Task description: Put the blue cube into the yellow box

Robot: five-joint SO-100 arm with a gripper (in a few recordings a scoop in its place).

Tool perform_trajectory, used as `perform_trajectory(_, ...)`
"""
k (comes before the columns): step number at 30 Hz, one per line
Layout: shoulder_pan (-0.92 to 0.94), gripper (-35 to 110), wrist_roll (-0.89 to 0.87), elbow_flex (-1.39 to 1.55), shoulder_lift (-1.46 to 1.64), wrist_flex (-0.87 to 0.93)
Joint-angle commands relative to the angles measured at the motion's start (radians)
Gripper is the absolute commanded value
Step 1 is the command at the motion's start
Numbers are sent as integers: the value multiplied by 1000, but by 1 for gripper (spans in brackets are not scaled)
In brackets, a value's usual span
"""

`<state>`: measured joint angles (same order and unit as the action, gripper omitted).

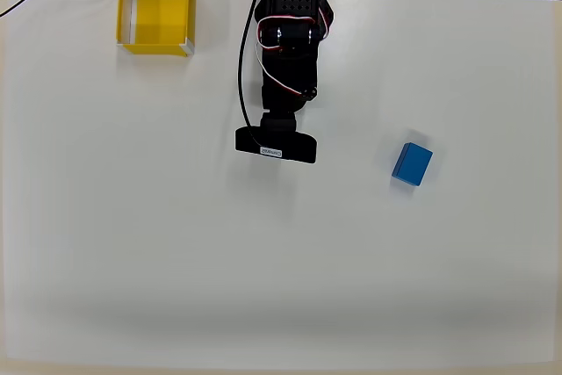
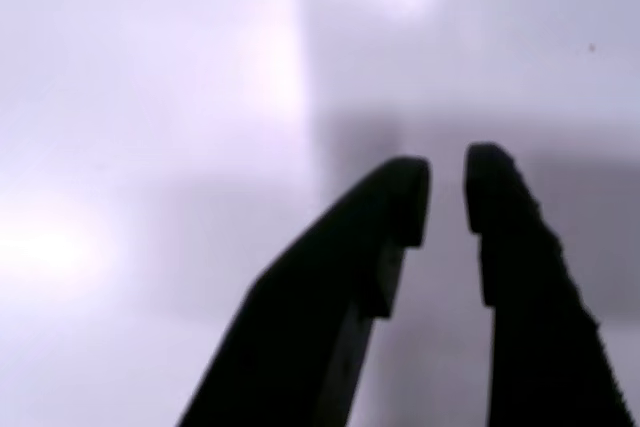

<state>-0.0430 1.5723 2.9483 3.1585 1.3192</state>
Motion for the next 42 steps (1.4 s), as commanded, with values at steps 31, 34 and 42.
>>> perform_trajectory(31,-417,47,-864,-1273,-1313,-6)
perform_trajectory(34,-459,48,-913,-1350,-1396,14)
perform_trajectory(42,-557,48,-992,-1431,-1563,26)
